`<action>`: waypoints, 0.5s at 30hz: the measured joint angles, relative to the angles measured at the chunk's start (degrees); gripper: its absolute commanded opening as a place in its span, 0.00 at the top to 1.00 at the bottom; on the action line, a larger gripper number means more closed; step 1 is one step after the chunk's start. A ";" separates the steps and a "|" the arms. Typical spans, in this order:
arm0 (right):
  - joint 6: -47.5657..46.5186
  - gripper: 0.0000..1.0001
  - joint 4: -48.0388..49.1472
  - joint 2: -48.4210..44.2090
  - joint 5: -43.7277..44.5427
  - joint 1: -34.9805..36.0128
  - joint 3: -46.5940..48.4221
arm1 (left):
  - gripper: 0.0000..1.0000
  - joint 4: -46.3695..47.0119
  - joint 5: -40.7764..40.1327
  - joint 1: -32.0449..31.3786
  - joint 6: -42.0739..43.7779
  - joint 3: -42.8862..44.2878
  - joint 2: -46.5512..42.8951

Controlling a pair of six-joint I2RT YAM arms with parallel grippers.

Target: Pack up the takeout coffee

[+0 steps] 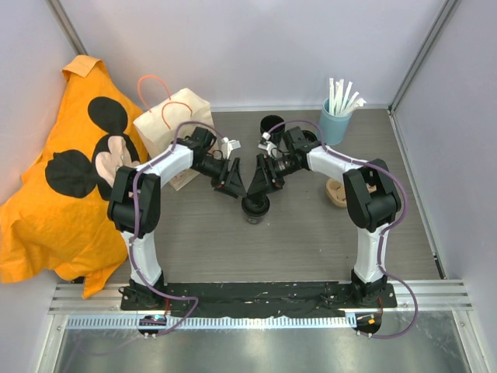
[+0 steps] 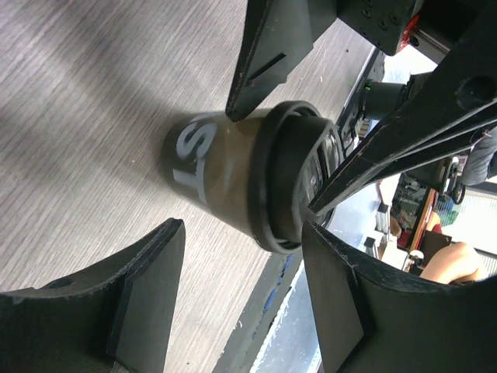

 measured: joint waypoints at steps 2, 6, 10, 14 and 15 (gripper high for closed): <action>-0.20 0.29 -0.31 0.00 -0.17 -0.28 0.09 | 0.35 0.11 0.02 0.26 -0.04 0.00 0.00; -0.63 0.30 -0.85 -0.02 -0.13 -0.52 0.09 | 0.34 0.74 0.04 0.39 -0.24 -0.02 0.00; -1.79 0.30 -1.49 -0.02 0.07 -0.59 -0.11 | 0.34 1.31 0.04 0.39 -0.39 -0.13 0.00; -2.47 0.30 -2.25 -0.11 -0.20 -0.59 -0.17 | 0.35 1.77 0.24 0.39 -0.52 -0.39 -0.02; -2.60 0.30 -2.40 -0.22 -0.33 -0.63 -0.17 | 0.35 1.88 0.42 0.39 -0.66 -0.57 -0.09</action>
